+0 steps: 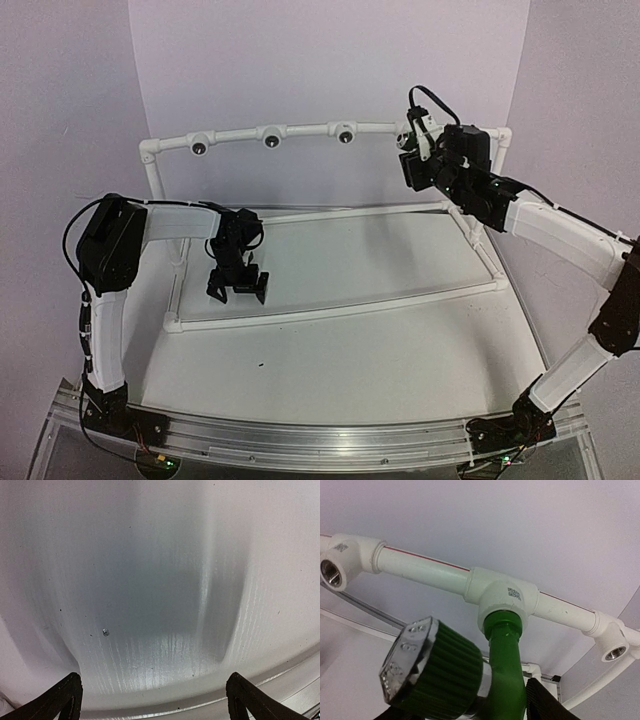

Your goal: Install the water faucets

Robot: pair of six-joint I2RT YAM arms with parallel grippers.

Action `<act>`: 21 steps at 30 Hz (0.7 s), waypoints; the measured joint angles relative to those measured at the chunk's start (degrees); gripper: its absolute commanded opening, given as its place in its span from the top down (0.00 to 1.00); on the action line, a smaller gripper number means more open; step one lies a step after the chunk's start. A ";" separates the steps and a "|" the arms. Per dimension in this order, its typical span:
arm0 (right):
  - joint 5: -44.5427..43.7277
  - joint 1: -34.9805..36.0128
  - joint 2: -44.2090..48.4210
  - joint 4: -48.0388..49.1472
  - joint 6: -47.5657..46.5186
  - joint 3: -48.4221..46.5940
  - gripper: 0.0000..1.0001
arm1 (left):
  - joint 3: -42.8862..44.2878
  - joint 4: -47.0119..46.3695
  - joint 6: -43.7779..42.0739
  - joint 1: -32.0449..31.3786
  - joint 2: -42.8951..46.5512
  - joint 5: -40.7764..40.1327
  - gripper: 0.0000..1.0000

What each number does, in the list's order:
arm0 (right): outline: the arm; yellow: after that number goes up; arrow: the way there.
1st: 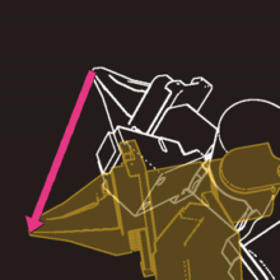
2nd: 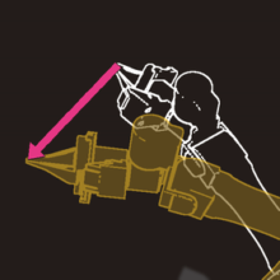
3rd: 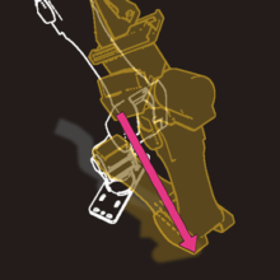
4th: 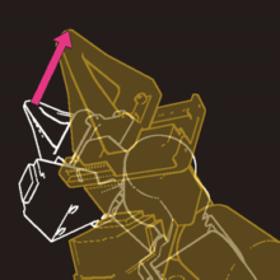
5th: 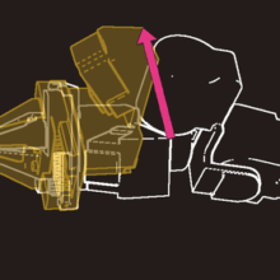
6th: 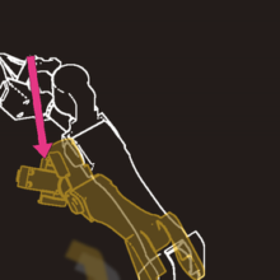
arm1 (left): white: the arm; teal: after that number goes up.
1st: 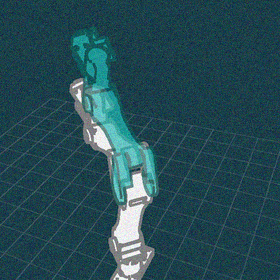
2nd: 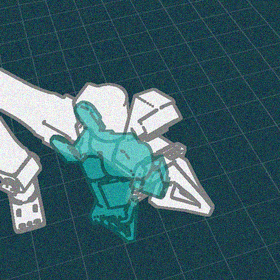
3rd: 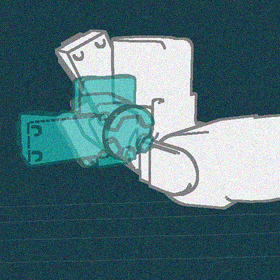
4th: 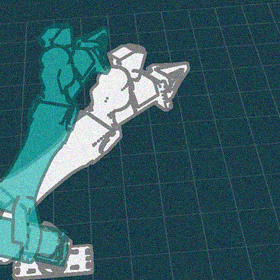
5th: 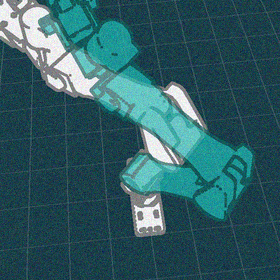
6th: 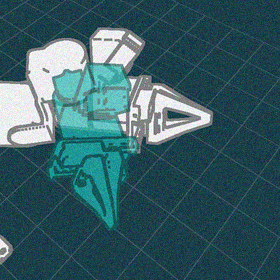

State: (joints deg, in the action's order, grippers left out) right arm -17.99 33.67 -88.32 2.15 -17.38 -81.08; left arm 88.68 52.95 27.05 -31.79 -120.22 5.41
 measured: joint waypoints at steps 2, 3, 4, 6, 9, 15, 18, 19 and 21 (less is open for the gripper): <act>-0.75 0.00 -0.39 0.93 -4.22 -0.05 0.30 | 0.00 0.00 0.00 0.00 0.00 0.00 0.00; -1.50 0.00 -0.75 1.91 -6.68 -0.05 0.29 | 0.00 0.00 0.00 0.00 0.00 0.00 0.00; -2.29 0.00 -1.14 2.90 -8.97 -0.04 0.29 | 0.00 -0.01 0.00 0.00 0.00 0.00 0.00; -3.67 0.00 -1.87 4.90 -12.29 -0.02 0.27 | 0.00 0.00 0.02 0.00 0.00 0.00 0.00; -5.50 0.00 -2.79 7.89 -15.63 -0.02 0.27 | 0.00 -0.02 0.01 0.00 0.00 0.00 0.00; -6.74 0.00 -4.24 11.27 -17.79 -0.02 0.45 | 0.00 -0.02 0.02 0.00 0.00 0.00 0.00; -7.00 0.07 -4.90 11.52 -17.81 -0.04 0.54 | 0.00 -0.02 0.02 0.00 0.00 0.00 0.00; -7.04 0.07 -4.90 11.04 -18.51 -0.05 0.57 | 0.00 -0.03 0.02 0.00 0.00 0.00 0.00; -7.06 0.07 -4.86 10.39 -19.07 -0.05 0.61 | -0.02 -0.03 0.04 0.00 0.00 0.00 0.00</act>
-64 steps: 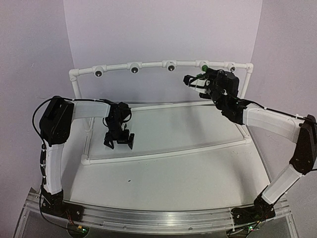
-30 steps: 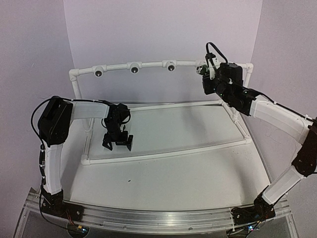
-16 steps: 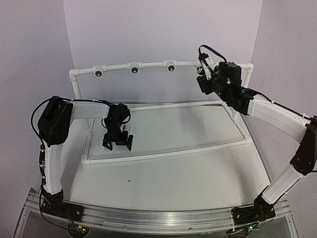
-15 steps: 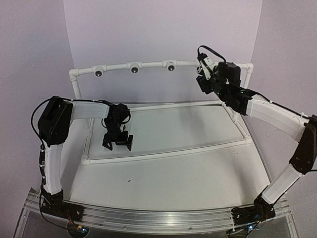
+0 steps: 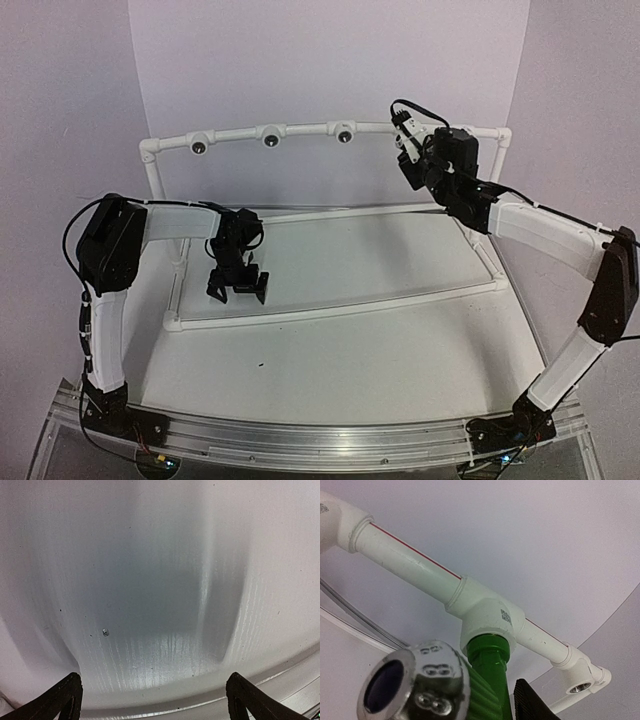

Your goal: Install the water faucets

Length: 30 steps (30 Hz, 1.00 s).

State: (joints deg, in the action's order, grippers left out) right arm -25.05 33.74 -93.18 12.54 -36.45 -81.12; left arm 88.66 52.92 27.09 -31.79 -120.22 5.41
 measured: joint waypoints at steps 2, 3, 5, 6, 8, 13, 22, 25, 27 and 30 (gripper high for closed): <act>0.13 0.00 0.10 -0.42 0.84 0.00 0.64 | -0.02 -0.02 -0.02 0.00 0.00 0.00 0.00; 0.27 0.00 0.23 -0.76 1.47 0.00 0.66 | -0.04 -0.04 -0.02 0.00 0.00 0.00 0.00; 0.29 0.00 0.79 -1.76 5.42 0.00 0.68 | -0.22 -0.02 0.01 0.00 0.00 0.00 0.00; 0.64 0.00 1.03 -1.85 8.08 0.00 0.70 | -0.26 0.00 0.01 0.00 0.00 0.00 0.00; 0.87 -0.03 1.16 -2.91 12.72 0.01 0.71 | -0.26 -0.03 0.00 0.00 0.00 0.00 0.00; 2.61 -0.31 1.39 -4.16 18.64 0.15 0.37 | -0.26 -0.02 -0.02 0.00 0.00 0.00 0.00; 7.97 -0.31 4.57 -3.22 17.05 3.83 0.04 | -0.17 0.03 -0.06 0.00 0.00 0.00 0.00; 9.47 -0.31 6.91 -3.35 15.32 6.15 0.02 | -0.04 0.16 -0.09 0.00 0.00 0.00 0.00; 10.28 -0.31 8.75 -3.48 14.06 7.55 0.02 | 0.34 0.18 -0.19 0.00 0.03 -0.02 0.00; 11.61 -0.31 11.63 -4.34 13.01 8.96 0.02 | 0.98 0.05 -0.39 0.00 0.26 -0.06 0.00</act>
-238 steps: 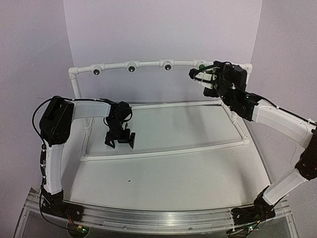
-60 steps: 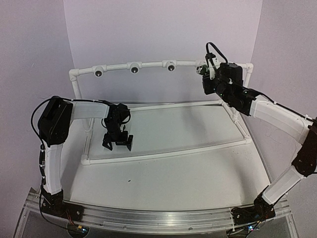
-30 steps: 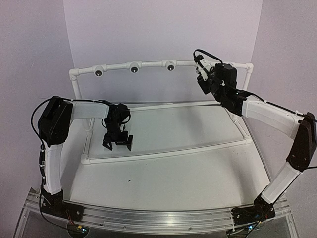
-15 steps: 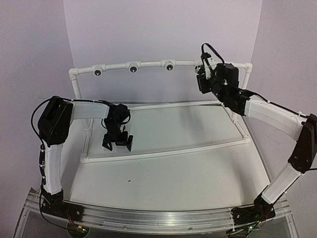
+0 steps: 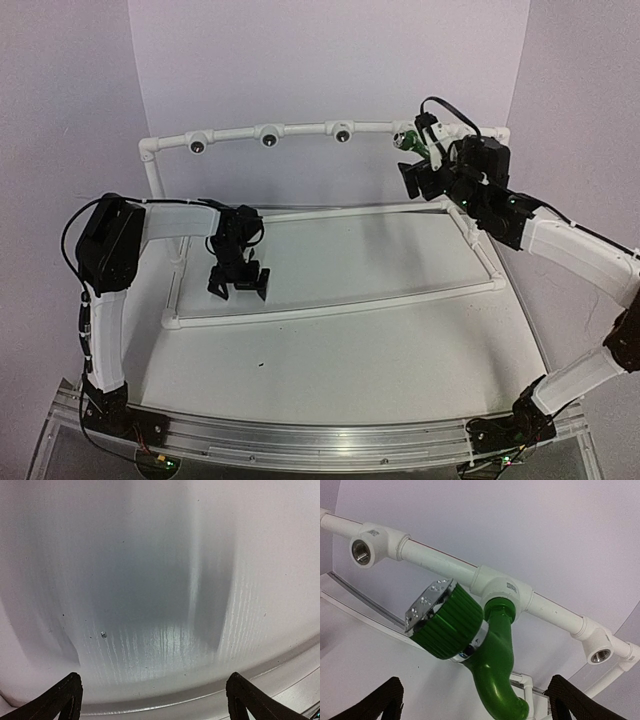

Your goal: Install the water faucets

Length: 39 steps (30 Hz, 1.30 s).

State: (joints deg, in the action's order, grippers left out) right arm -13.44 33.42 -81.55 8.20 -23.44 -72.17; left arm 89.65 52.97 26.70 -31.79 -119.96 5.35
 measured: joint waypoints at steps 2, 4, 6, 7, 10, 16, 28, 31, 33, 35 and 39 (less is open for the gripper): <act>0.88 0.00 1.97 -0.94 -0.18 0.25 0.02 | 0.19 -0.08 -0.22 0.00 0.59 -0.20 0.00; 1.53 0.00 4.10 -1.83 -0.03 0.25 0.02 | 0.24 -0.18 -0.49 0.00 1.70 -0.49 0.00; 2.18 0.01 6.32 -2.64 0.53 0.25 0.02 | 0.26 -0.63 -0.90 0.00 3.50 -0.64 0.00; 2.47 0.01 7.52 -3.22 0.99 0.25 0.02 | 0.26 -0.92 -1.09 0.00 4.58 -0.76 0.00; 2.84 0.01 10.83 -5.03 2.80 0.25 0.02 | 0.25 -2.19 -1.34 0.00 8.48 -0.83 0.00; 2.72 -0.01 16.53 -10.63 8.93 0.33 0.02 | -4.60 -7.41 -0.93 0.00 20.45 -1.03 0.00; 13.90 -16.07 20.92 -22.51 32.29 11.23 0.02 | -19.87 -6.86 12.64 0.24 35.08 -7.57 0.00; 16.29 -17.74 21.50 -23.46 34.07 15.34 0.02 | -26.62 -7.09 17.42 0.47 40.70 -8.81 0.00; 17.41 -18.24 21.96 -23.80 34.29 17.49 0.02 | -30.65 -6.87 20.59 0.71 45.20 -9.53 0.00; 18.15 -18.39 22.37 -23.87 34.27 19.04 0.02 | -33.10 -6.83 23.31 0.97 48.83 -10.33 0.00; 19.43 -18.42 22.60 -23.82 34.25 20.53 0.02 | -34.59 -6.89 27.01 1.27 52.14 -11.90 0.00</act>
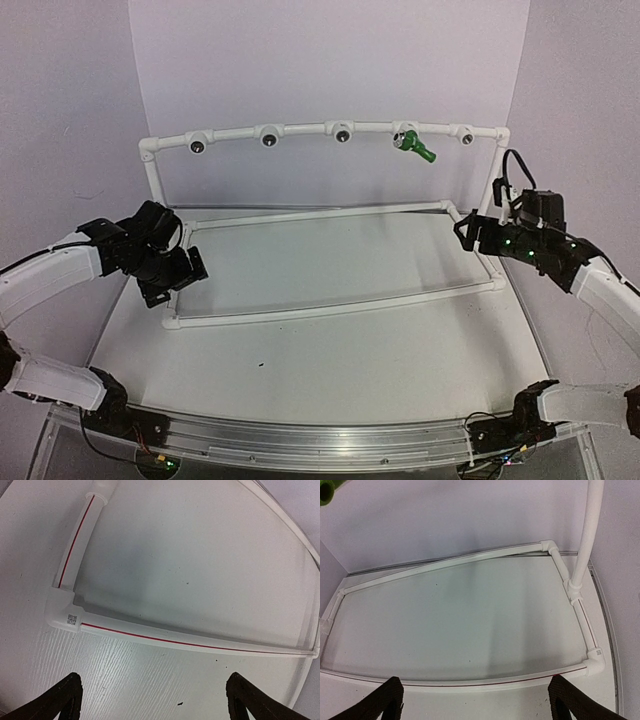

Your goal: Install the water faucets

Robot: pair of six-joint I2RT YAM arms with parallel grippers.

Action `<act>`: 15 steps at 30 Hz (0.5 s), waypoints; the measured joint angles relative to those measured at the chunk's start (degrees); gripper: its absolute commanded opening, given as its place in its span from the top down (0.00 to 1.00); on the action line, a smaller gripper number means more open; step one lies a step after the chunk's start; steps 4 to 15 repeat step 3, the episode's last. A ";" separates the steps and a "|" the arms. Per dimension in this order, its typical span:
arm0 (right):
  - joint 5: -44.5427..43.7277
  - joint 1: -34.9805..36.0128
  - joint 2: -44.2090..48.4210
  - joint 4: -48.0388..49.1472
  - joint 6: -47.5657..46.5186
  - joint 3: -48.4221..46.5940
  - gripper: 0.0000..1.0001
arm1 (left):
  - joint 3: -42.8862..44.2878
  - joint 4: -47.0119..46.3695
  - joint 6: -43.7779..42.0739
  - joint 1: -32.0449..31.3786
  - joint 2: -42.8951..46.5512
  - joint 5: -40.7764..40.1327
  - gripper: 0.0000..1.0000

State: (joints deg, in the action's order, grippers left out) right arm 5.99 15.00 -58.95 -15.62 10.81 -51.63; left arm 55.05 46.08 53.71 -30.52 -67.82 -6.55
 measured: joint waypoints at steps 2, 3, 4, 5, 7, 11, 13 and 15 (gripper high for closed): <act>0.63 0.00 -0.17 0.12 0.02 0.06 0.02 | 0.02 0.25 1.07 0.16 -0.25 -0.70 0.00; 0.97 0.00 -0.31 0.21 0.02 0.06 0.02 | 0.02 0.44 1.52 0.25 -0.69 -0.87 0.00; 0.97 0.00 -0.31 0.21 0.02 0.06 0.02 | 0.02 0.44 1.52 0.25 -0.69 -0.87 0.00; 0.97 0.00 -0.31 0.21 0.02 0.06 0.02 | 0.02 0.44 1.52 0.25 -0.69 -0.87 0.00; 0.97 0.00 -0.31 0.21 0.02 0.06 0.02 | 0.02 0.44 1.52 0.25 -0.69 -0.87 0.00; 0.97 0.00 -0.31 0.21 0.02 0.06 0.02 | 0.02 0.44 1.52 0.25 -0.69 -0.87 0.00; 0.97 0.00 -0.31 0.21 0.02 0.06 0.02 | 0.02 0.44 1.52 0.25 -0.69 -0.87 0.00; 0.97 0.00 -0.31 0.21 0.02 0.06 0.02 | 0.02 0.44 1.52 0.25 -0.69 -0.87 0.00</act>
